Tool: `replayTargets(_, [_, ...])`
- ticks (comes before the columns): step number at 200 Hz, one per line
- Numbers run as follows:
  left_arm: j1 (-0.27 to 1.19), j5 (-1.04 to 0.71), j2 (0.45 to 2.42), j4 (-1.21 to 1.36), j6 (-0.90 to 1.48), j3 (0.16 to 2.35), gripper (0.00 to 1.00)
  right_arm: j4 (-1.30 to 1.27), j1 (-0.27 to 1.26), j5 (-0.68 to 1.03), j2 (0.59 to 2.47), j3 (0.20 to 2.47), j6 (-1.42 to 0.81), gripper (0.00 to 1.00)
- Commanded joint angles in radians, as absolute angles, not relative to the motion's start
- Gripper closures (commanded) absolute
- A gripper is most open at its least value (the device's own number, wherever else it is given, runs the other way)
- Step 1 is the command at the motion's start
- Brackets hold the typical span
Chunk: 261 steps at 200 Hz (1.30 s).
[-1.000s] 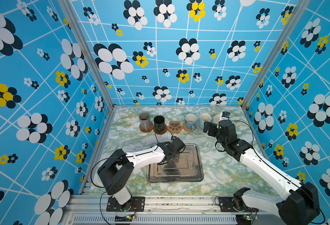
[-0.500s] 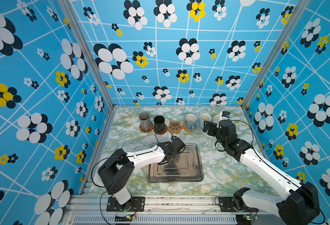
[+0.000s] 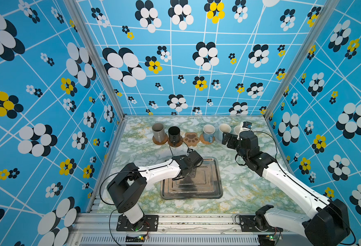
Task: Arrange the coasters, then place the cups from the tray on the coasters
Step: 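Close the left gripper on the lavender mug rim and lift it off the tray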
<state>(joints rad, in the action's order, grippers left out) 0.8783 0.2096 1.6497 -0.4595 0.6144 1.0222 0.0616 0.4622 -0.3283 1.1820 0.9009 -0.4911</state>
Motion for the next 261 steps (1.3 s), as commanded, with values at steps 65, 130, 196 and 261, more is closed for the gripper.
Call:
replayTargets(65, [0.877,0.24,1.577,-0.442,0.622,1.011,1.0,0.038,0.456,-0.311,1.163,0.881,-0.497,0.02])
replayTargets(130, [0.878,0.223,1.535,-0.43,0.621,0.998,1.0,0.04,0.457,-0.305,1.161,0.882,-0.497,0.02])
replayTargets(196, [0.881,0.221,1.475,-0.414,0.615,0.979,1.0,0.04,0.457,-0.302,1.15,0.877,-0.495,0.02])
replayTargets(261, [0.882,0.236,1.431,-0.421,0.594,0.978,1.0,0.038,0.457,-0.301,1.151,0.876,-0.492,0.02])
